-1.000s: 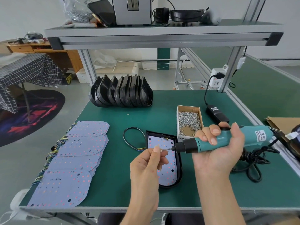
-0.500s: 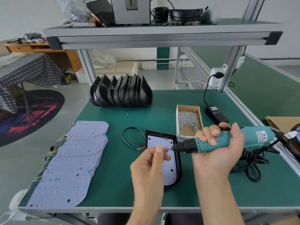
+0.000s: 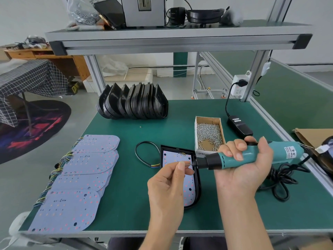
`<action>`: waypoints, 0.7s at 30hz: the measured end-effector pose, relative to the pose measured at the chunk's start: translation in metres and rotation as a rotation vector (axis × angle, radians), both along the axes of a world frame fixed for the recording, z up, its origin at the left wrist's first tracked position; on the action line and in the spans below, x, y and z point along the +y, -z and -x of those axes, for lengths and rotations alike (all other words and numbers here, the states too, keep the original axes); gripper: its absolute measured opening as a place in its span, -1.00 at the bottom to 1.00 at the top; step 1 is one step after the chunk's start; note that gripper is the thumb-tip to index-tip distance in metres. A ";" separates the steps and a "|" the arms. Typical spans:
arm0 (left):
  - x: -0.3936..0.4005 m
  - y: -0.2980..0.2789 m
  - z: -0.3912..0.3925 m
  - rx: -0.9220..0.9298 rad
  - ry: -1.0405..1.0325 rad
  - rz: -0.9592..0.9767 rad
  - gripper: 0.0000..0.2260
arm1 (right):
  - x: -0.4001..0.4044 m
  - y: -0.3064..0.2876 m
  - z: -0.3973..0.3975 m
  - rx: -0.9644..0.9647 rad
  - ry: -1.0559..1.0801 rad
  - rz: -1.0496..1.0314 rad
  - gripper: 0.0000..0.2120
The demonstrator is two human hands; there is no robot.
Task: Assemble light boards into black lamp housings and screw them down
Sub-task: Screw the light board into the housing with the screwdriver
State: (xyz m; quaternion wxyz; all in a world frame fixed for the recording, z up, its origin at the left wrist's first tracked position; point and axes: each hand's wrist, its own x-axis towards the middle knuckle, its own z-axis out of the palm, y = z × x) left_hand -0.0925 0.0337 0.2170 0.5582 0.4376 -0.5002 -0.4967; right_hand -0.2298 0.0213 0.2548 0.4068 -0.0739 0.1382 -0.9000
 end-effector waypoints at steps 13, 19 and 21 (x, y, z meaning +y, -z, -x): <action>-0.047 0.007 -0.037 -0.790 -0.146 -0.062 -0.55 | -0.036 0.024 0.032 0.186 0.178 -0.232 -0.81; -0.068 0.017 -0.027 -1.036 0.101 -0.271 -0.62 | -0.055 0.039 0.027 0.273 0.213 -0.344 -0.79; -0.072 0.021 -0.025 -0.987 0.132 -0.301 -0.67 | -0.058 0.042 0.026 0.309 0.214 -0.344 -0.77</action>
